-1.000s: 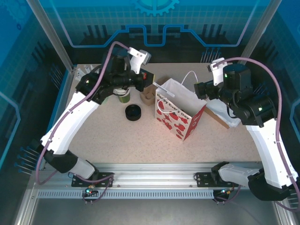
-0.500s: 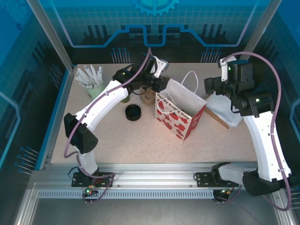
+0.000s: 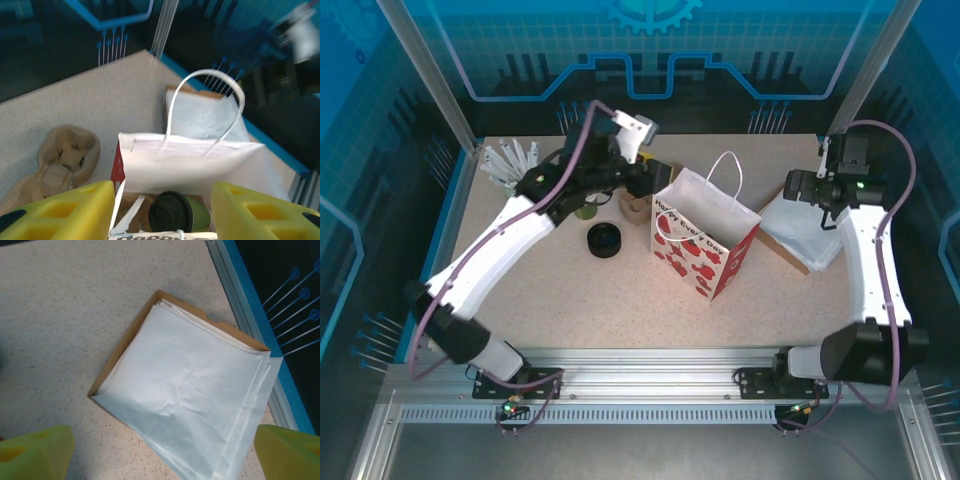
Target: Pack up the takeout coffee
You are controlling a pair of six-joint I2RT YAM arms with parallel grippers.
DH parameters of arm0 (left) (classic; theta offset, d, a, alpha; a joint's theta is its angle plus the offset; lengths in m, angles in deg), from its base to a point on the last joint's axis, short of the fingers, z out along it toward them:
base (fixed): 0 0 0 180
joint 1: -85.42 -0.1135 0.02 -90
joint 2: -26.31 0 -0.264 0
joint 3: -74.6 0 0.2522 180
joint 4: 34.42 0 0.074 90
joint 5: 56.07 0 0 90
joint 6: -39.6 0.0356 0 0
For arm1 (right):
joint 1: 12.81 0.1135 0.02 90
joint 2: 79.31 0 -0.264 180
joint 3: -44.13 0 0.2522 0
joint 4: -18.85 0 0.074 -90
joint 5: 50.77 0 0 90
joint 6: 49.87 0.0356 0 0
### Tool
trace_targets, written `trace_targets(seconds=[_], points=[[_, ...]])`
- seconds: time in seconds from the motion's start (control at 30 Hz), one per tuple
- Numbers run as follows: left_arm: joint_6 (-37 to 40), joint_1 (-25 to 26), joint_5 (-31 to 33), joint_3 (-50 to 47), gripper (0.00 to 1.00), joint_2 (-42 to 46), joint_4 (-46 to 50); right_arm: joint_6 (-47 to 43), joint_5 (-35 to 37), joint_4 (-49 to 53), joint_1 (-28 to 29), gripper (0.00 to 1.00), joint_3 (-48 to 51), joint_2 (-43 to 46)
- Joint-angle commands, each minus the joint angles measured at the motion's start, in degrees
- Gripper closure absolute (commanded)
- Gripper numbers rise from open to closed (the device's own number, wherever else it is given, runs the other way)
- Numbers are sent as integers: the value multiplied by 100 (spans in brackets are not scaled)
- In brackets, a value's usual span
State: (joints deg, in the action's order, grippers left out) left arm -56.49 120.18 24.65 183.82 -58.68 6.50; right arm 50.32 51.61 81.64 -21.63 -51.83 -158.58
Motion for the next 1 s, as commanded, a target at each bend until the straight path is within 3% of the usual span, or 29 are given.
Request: trace_targets(seconds=[0.0,0.3,0.57,0.97], points=[[-255,-6,14,-651,43,588,-737,238,-197,-433,-240,7,203,-530],[-558,-46,191,-1664,42,1418,-1007,255,-286,-827,-513,10,515,-1702],[-622,-73,174,-1886,41,1415,-1002,264,-274,-922,-515,10,386,-2578],[-578,-77,146,-1962,41,1380,-958,213,-275,-931,-378,22,136,-3256]])
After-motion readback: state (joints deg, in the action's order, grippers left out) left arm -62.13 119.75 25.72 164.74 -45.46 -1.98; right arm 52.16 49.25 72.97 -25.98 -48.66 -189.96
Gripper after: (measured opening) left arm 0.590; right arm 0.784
